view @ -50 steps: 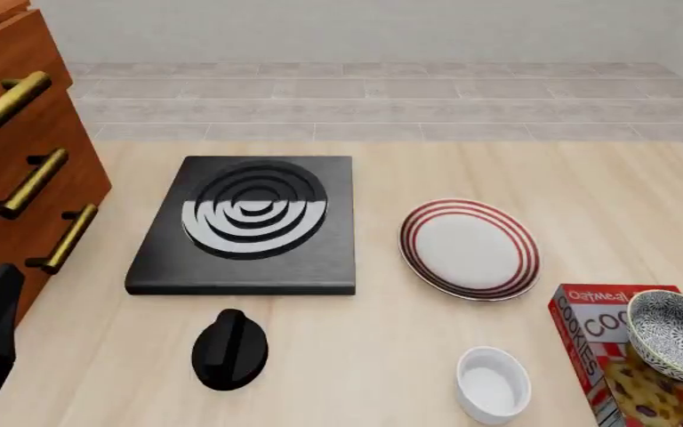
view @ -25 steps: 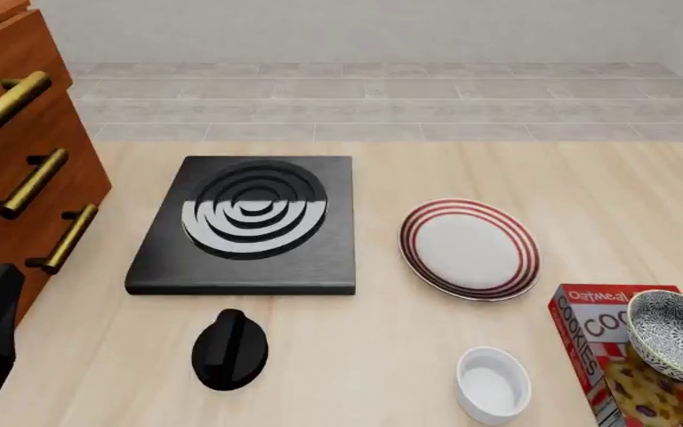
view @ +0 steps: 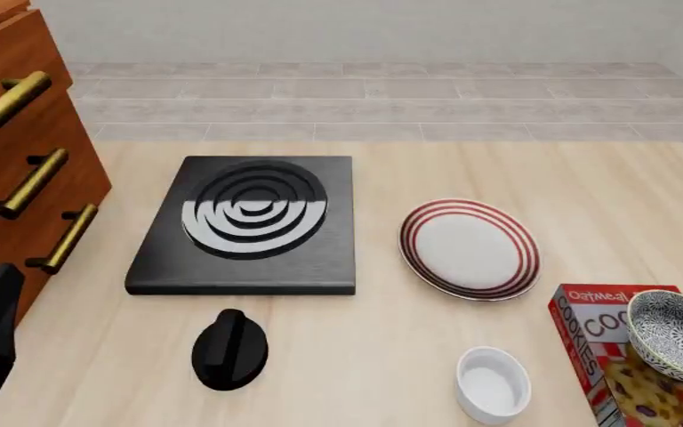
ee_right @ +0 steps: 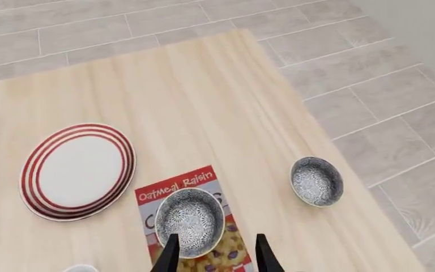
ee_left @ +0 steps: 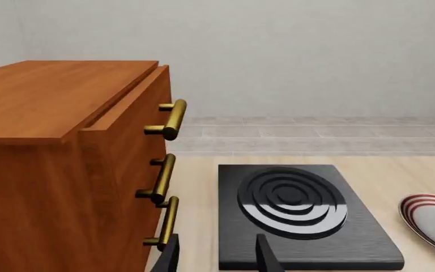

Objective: Pick the akita bowl on the cookies box and place it on the plate.

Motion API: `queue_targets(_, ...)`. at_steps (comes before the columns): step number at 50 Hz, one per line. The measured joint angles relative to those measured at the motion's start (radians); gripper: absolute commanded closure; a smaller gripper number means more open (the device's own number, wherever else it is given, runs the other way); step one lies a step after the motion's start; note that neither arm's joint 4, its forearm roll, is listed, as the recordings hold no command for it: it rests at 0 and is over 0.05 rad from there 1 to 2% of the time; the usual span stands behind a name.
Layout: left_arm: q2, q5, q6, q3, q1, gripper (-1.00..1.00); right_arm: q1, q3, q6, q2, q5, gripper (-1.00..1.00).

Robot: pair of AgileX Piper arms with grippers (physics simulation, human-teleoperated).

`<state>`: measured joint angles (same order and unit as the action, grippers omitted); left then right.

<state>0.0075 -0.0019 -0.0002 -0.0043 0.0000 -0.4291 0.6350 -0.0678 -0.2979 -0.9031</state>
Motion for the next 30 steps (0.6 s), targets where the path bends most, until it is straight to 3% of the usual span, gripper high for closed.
queue_targets(30, 0.0, 0.0, 0.0, 0.0, 0.0, -1.0, -0.013, -0.158, 0.048, -0.086, 0.18, -1.0)
